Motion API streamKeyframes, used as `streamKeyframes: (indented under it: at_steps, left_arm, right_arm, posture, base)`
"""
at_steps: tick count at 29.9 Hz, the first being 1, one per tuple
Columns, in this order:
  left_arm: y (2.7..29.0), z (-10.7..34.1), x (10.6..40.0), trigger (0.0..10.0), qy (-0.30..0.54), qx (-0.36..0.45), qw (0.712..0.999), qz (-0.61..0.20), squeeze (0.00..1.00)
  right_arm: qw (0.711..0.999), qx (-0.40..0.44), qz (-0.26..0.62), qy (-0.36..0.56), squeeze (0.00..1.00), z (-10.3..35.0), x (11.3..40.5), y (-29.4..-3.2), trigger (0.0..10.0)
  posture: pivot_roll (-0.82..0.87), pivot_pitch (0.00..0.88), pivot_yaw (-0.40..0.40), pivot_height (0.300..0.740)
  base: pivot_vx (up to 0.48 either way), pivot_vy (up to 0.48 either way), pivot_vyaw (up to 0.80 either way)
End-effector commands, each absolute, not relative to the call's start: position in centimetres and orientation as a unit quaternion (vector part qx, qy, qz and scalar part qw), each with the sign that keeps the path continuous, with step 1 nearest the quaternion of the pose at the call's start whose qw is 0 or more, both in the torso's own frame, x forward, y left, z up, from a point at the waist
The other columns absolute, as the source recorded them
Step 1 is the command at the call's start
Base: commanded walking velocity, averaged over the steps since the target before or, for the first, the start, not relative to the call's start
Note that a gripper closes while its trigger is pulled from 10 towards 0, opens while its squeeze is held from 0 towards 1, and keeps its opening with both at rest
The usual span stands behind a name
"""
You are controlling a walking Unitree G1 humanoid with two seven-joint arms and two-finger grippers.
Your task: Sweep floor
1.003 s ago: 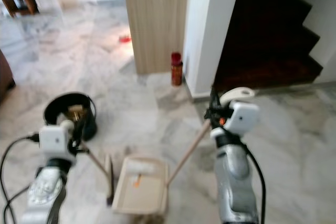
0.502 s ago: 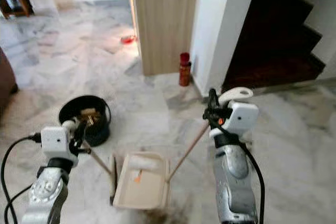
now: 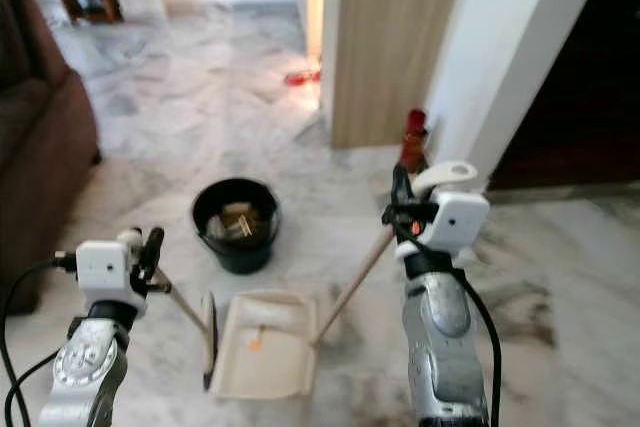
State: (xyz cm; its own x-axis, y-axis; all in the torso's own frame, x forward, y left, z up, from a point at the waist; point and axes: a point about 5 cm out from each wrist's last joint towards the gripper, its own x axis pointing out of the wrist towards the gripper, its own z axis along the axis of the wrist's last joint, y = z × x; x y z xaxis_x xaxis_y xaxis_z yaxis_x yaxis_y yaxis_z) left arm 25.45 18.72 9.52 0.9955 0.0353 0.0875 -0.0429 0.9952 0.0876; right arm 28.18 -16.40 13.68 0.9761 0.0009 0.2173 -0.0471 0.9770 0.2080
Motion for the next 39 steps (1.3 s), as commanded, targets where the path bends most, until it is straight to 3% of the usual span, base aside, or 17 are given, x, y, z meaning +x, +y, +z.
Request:
streamKeyframes:
  at_steps: [1,39]
  left_arm:
    - [18.4,10.7,26.0,10.0,-0.071,0.044,0.996,0.011,0.0]
    - [18.5,10.8,25.9,10.0,-0.078,0.052,0.995,0.014,0.0]
  right_arm:
    - [0.985,0.095,0.015,-0.141,0.0,15.2,28.3,-16.4,10.0]
    - [0.961,0.142,0.068,-0.227,0.0,21.2,29.9,-12.8,10.0]
  posture:
    - [0.04,0.0,-0.012,0.74]
    - [0.05,0.0,-0.022,0.74]
  base:
    - [0.0,0.326,0.0]
    - [0.0,0.009,0.0]
